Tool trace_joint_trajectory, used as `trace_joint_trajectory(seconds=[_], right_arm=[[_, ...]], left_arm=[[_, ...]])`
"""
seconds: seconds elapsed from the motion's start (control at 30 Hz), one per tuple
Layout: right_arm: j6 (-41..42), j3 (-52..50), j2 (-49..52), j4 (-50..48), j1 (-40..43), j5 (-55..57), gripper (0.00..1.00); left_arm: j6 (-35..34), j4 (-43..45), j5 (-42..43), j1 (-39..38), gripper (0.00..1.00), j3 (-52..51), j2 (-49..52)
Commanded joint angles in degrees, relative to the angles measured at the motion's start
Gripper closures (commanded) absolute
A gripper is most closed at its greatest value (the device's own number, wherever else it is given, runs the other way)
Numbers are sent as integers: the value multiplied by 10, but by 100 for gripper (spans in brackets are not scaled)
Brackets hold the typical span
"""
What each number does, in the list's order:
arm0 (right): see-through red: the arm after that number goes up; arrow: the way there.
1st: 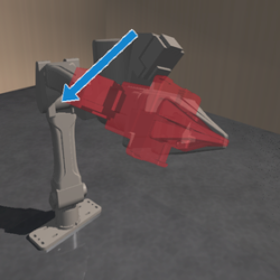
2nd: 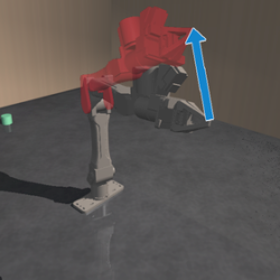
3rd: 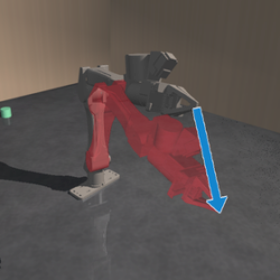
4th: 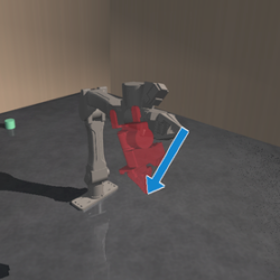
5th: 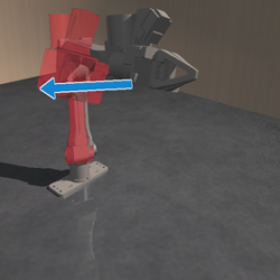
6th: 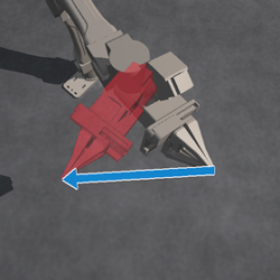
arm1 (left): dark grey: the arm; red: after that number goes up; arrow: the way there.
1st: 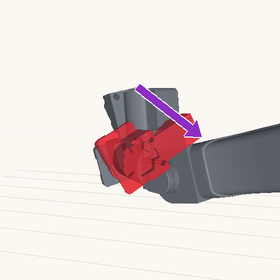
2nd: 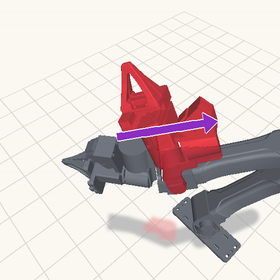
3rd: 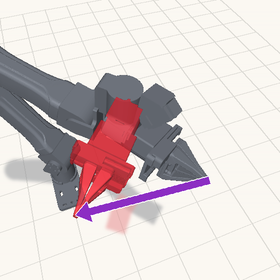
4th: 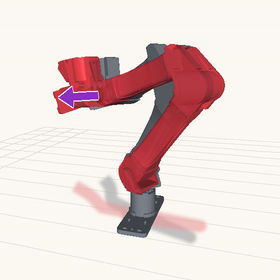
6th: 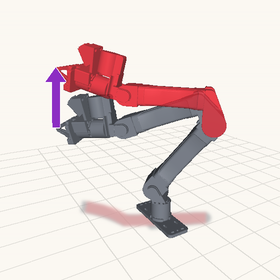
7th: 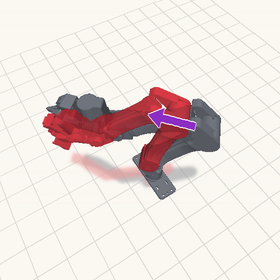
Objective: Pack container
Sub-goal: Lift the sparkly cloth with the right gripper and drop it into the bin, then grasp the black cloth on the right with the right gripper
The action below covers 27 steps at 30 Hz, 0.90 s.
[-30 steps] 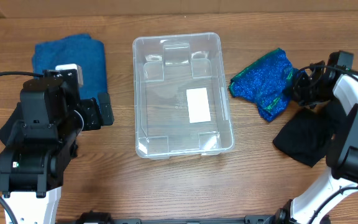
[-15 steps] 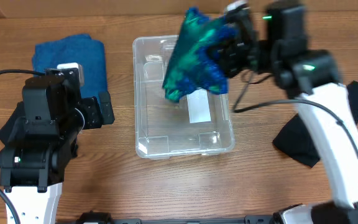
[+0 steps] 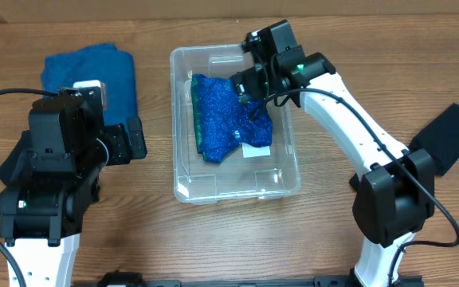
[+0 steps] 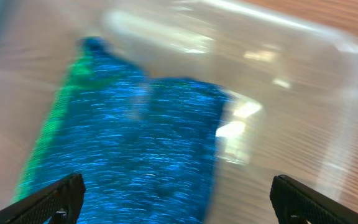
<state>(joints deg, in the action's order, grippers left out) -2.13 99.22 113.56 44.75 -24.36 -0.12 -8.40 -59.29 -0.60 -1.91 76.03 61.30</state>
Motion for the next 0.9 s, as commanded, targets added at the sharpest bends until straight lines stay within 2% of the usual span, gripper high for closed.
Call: trace_joint_trajectory(seconds=[0.0,0.03,0.13,0.2,0.23,0.27,0.37,0.4,0.47,0.57,0.67,0.87], right_arm=[[32,12,-105,-10,-6,130,0],[44,12,-134,-9,-6,143,0],[152,12,-240,17,37,201,0],[304,12,-303,140,151,187,0],[340,12,-314,202,206,161,0],[356,12,-317,260,266,129,0],[349,-42,-317,318,399,88,0],[349,-93,-317,312,443,72,0],[347,-165,-317,289,478,55,0],[347,-353,-311,156,530,21,0],[332,-452,-287,40,561,-26,0],[332,-479,-214,-17,568,-22,0]], left_arm=[[11,-1,7,-4,0,14,2],[11,-1,6,-4,0,14,2],[11,-1,6,-4,0,14,2],[11,-1,6,-4,0,14,2],[11,-1,6,-4,0,14,2],[11,-1,6,-4,0,14,2],[11,3,6,-4,0,14,2],[11,4,6,-4,0,14,2],[11,4,7,-4,0,14,2],[11,4,7,-4,0,14,2],[11,4,7,-4,0,14,2],[11,4,7,-4,0,14,2]])
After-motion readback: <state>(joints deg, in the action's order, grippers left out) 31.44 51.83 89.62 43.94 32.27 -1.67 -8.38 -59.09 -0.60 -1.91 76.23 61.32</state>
